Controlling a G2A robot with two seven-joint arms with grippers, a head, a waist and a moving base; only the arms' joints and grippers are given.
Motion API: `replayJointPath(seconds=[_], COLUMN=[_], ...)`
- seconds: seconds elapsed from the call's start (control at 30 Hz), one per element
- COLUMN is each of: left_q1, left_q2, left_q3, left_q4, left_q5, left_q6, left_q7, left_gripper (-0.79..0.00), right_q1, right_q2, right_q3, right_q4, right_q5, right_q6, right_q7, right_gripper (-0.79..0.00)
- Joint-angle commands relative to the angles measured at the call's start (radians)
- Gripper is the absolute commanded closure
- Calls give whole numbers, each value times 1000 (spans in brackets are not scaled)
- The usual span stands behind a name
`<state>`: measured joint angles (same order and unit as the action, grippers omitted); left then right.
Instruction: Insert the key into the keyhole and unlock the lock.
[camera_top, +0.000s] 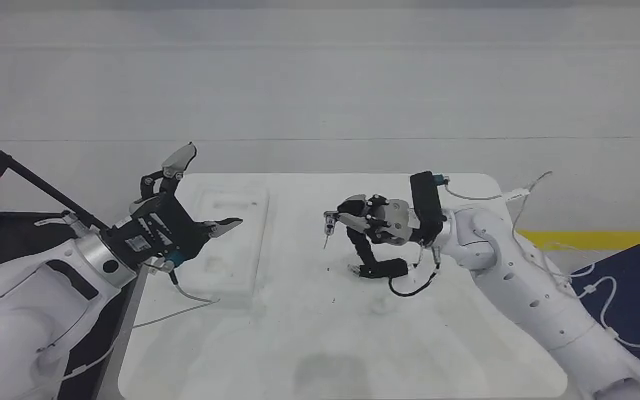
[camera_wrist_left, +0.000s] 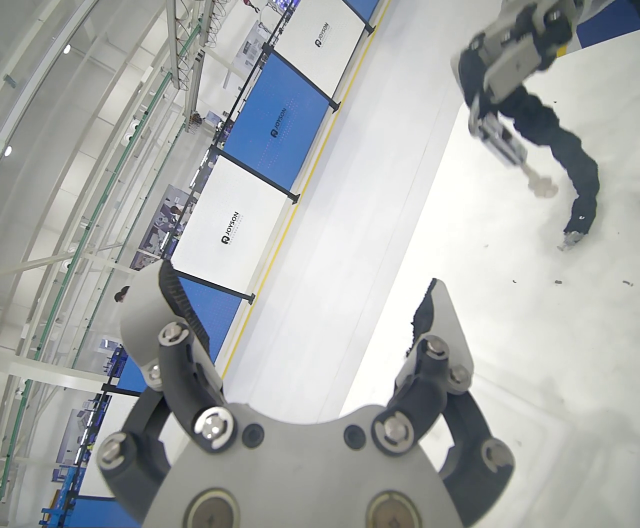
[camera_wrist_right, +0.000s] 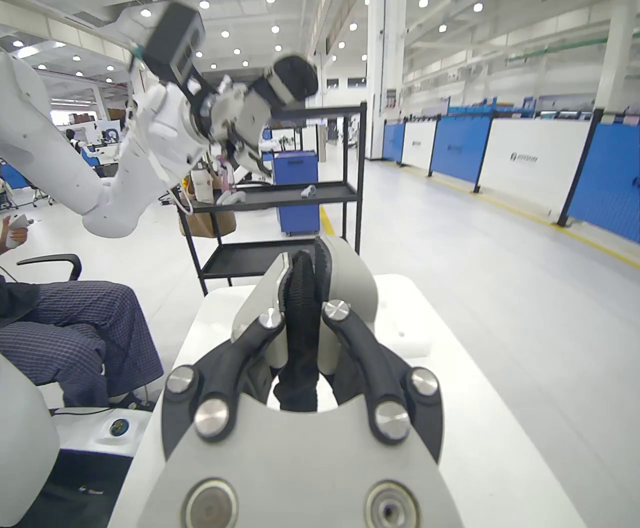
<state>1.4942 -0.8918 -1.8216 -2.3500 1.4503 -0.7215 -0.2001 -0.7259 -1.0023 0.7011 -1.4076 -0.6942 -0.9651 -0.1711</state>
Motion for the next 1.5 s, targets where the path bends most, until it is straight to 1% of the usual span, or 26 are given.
replayJointPath(seconds=[0.0, 0.1, 0.17, 0.27, 0.33, 0.4, 0.47, 0.57, 0.77, 0.8, 0.83, 0.87, 0.9, 0.93, 1.13, 1.3, 1.37, 1.47], left_q1=[3, 10, 13, 12, 10, 8, 6, 0, -11, -13, -13, -14, -15, -15, -22, -33, -37, -38], left_q2=[0, 1, 1, 2, 3, 3, 4, 6, 8, 9, 9, 9, 10, 10, 12, 14, 15, 14], left_q3=[-5, -10, -10, -8, -5, -3, -1, 3, 9, 10, 10, 11, 12, 12, 18, 10, 3, -9], left_q4=[0, 0, 0, 0, 0, 0, 0, 0, 0, 0, 0, 0, 0, 0, 0, 0, 0, 16], left_q5=[-6, -20, -25, -34, -38, -46, -55, -67, -78, -80, -83, -85, -87, -88, -94, -103, -120, -162], left_q6=[-5, -11, -20, -29, -39, -46, -54, -67, -75, -75, -76, -78, -80, -81, -88, -93, -93, -91], left_q7=[-6, -13, -16, -22, -28, -35, -44, -57, -82, -85, -87, -89, -92, -93, -103, -100, -83, -49], left_gripper=[-785, -785, -785, -785, -785, -785, -785, -785, -785, -785, -785, -785, -785, -785, -785, -785, -785, -785], right_q1=[46, 95, 134, 167, 180, 198, 205, 213, 236, 236, 236, 238, 239, 238, 232, 239, 233, 212], right_q2=[-32, -74, -97, -122, -134, -142, -150, -162, -183, -185, -187, -189, -191, -192, -196, -187, -178, -156], right_q3=[-61, -128, -166, -202, -219, -241, -256, -274, -295, -295, -295, -295, -295, -295, -276, -238, -204, -140], right_q4=[64, 160, 207, 255, 279, 300, 318, 337, 361, 362, 366, 368, 369, 370, 380, 348, 311, 237], right_q5=[-25, -29, -63, -64, -49, -67, -53, -2, 36, 41, 43, 40, 40, 41, 59, 47, 51, 4], right_q6=[19, 59, 92, 112, 107, 103, 105, 79, 97, 100, 100, 103, 105, 106, 95, 87, 65, 23], right_q7=[48, 136, 240, 361, 432, 540, 618, 708, 838, 843, 848, 855, 858, 859, 840, 805, 735, 620], right_gripper=[0, 0, 0, 0, 0, 0, 0, 0, 0, -120, -209, -354, -600, -785, -785, -785, -785, -785])
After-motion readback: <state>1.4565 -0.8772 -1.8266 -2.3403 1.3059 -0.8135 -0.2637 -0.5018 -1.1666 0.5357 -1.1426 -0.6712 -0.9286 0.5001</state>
